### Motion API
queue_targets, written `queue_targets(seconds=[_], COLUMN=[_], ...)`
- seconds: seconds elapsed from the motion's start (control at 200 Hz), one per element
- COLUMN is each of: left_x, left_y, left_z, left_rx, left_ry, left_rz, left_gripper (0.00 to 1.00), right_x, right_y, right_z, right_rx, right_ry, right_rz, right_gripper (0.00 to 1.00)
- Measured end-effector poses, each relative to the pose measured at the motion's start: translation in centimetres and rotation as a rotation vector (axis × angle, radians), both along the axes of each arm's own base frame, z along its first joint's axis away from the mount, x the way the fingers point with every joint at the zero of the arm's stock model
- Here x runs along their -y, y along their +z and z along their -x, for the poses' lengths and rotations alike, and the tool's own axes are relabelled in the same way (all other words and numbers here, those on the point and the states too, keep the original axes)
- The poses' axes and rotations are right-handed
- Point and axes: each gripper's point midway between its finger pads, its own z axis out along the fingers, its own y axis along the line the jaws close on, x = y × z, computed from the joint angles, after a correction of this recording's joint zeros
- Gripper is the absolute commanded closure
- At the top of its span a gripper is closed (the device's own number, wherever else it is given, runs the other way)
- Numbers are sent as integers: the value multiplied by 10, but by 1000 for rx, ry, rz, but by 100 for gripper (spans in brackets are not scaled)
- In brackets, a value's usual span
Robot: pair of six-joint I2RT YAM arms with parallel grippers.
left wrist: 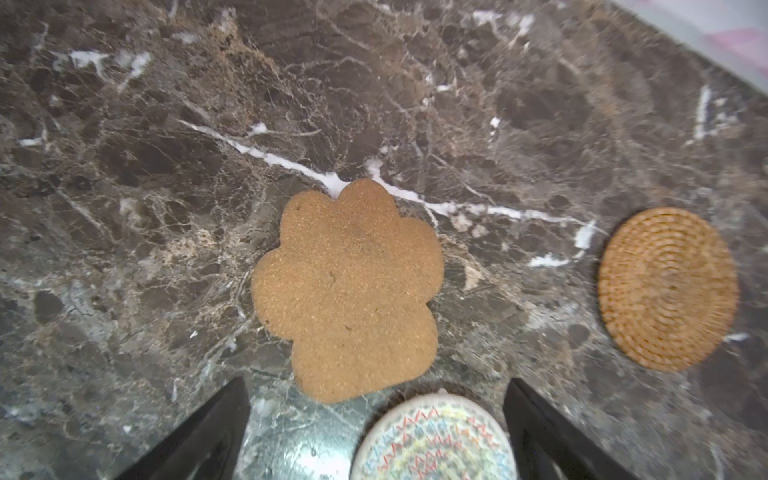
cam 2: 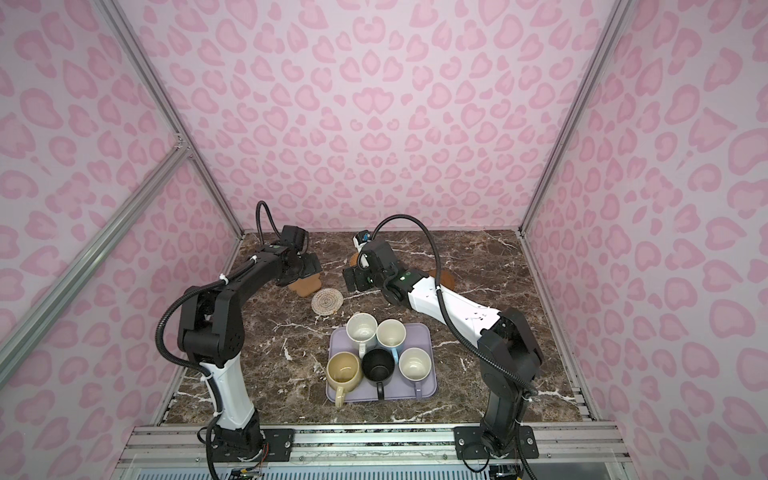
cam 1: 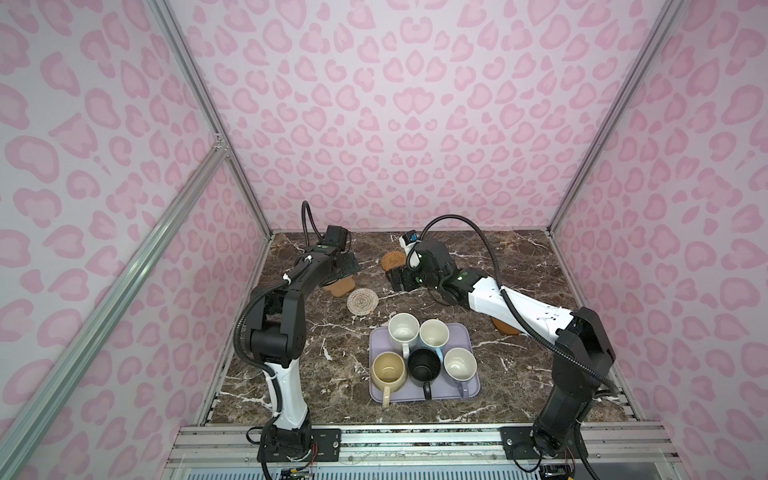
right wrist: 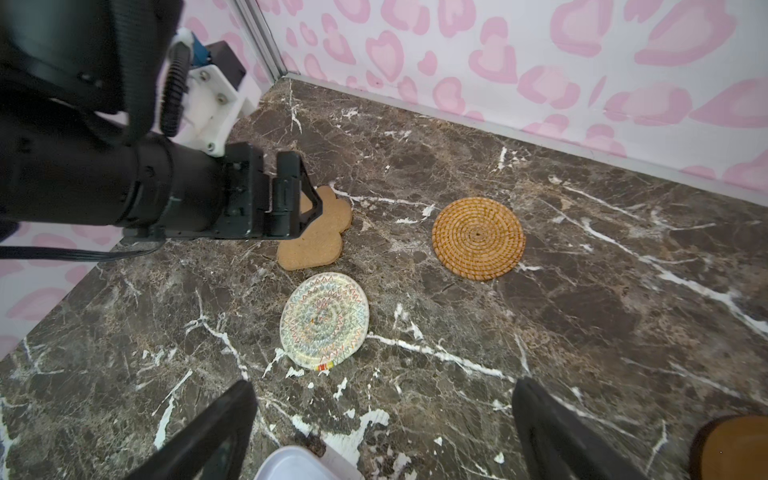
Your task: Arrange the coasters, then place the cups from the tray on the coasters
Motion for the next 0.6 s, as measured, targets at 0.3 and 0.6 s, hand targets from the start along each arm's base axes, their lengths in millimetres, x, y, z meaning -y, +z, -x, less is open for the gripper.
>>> queue_targets(seconds=[0.3,0.6], left_x=[0,-5], left_y=[-27,-54], left_z=[-12,-7], left_rx=[-92,-193], left_ry=[-18,-30], left_rz=[-95,-162], left_gripper=[3,3], right_x=[-9,-14], right_y=[-19,-15], right_z=[0,0], right_rx=[-64,-67], right_ry=[22,37], right_rz=[13,-2], right_gripper=[5,5])
